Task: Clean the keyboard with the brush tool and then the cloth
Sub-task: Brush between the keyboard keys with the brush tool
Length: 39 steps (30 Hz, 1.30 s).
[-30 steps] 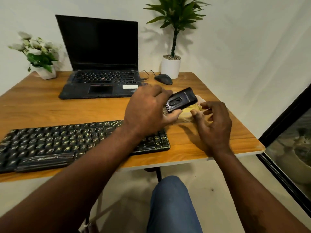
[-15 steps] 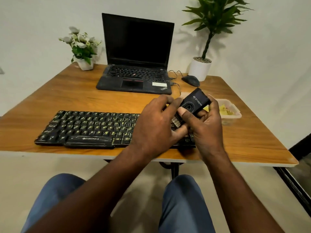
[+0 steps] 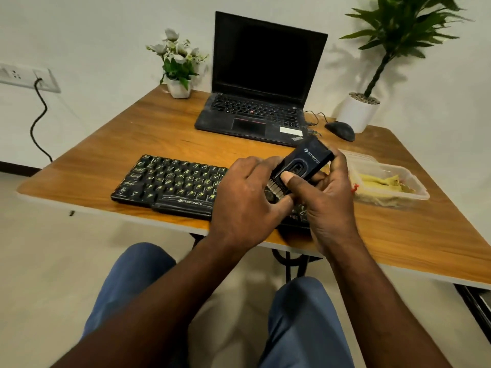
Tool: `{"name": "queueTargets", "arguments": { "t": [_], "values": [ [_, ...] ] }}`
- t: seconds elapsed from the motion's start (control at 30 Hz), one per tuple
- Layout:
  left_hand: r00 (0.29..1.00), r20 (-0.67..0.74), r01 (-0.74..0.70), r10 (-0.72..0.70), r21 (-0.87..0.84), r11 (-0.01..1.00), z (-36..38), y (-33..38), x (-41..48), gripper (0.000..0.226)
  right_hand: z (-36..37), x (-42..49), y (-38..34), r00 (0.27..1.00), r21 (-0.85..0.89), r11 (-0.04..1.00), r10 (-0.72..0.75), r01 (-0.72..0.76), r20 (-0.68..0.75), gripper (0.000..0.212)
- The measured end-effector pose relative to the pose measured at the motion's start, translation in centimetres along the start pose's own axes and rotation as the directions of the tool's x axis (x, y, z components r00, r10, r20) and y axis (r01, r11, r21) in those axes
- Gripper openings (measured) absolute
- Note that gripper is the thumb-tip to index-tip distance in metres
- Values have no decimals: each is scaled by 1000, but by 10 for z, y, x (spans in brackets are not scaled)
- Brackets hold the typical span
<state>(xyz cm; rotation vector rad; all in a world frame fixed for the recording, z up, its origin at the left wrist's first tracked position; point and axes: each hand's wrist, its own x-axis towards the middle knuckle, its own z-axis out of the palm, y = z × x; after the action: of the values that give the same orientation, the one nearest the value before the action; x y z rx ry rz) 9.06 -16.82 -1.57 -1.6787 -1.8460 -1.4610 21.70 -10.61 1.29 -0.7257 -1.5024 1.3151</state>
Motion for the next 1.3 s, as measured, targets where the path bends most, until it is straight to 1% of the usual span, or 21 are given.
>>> {"name": "queueTargets", "arguments": {
  "t": [0.1, 0.23, 0.37, 0.43, 0.53, 0.6, 0.67, 0.73, 0.8, 0.87, 1.0, 1.03, 1.07, 1.13, 1.23, 1.3],
  "values": [
    [1000, -2, 29, -28, 41, 999, -9, -11, -3, 61, 13, -1, 1, 1000, -53, 999, 16, -15, 20, 75],
    [999, 0, 53, -53, 69, 996, -23, -23, -5, 63, 32, -1, -1, 998, -82, 996, 36, -32, 44, 73],
    [992, 71, 103, -108, 71, 992, -41, -34, -7, 68, 50, 0, -3, 998, -133, 991, 25, -18, 50, 72],
    [987, 102, 113, -120, 73, 991, -54, -44, -12, 70, 60, 0, -2, 997, -173, 985, 27, -13, 79, 74],
    [985, 94, 139, -147, 92, 986, -77, -65, -23, 69, 77, 1, 1, 986, -275, 961, 20, 27, 165, 77],
    [979, 85, 173, -184, 126, 977, -93, -82, -29, 68, 90, 5, 4, 976, -334, 939, -5, 79, 217, 79],
    [969, 76, 220, -233, 149, 964, -110, -100, -28, 61, 105, 12, 6, 965, -380, 915, -35, 136, 261, 80],
    [948, 31, 310, -318, 156, 938, -128, -123, -23, 46, 121, 21, 7, 949, -412, 894, -43, 175, 311, 81],
    [895, 6, 444, -446, 89, 892, -144, -151, -16, 31, 137, 31, 8, 932, -426, 882, -38, 201, 360, 82],
    [834, 54, 551, -549, -27, 834, -154, -175, -7, 23, 152, 44, 9, 914, -435, 870, -40, 231, 405, 85],
    [770, 183, 636, -612, -134, 760, -157, -214, 16, 21, 180, 70, 12, 881, -456, 836, -66, 305, 469, 88],
    [760, 209, 646, -615, -137, 751, -157, -221, 22, 21, 189, 78, 14, 873, -457, 829, -73, 322, 482, 87],
    [764, 229, 636, -603, -115, 763, -155, -225, 28, 20, 195, 84, 15, 865, -459, 822, -79, 338, 496, 86],
    [788, 262, 579, -557, -12, 815, -151, -227, 36, 16, 206, 93, 16, 843, -467, 805, -73, 366, 534, 82],
    [802, 282, 516, -527, 118, 848, -144, -229, 44, 12, 225, 109, 23, 785, -494, 746, -63, 447, 616, 75],
    [810, 291, 488, -509, 147, 860, -144, -231, 43, 8, 234, 112, 29, 746, -508, 697, -60, 507, 663, 75]
  ]
}}
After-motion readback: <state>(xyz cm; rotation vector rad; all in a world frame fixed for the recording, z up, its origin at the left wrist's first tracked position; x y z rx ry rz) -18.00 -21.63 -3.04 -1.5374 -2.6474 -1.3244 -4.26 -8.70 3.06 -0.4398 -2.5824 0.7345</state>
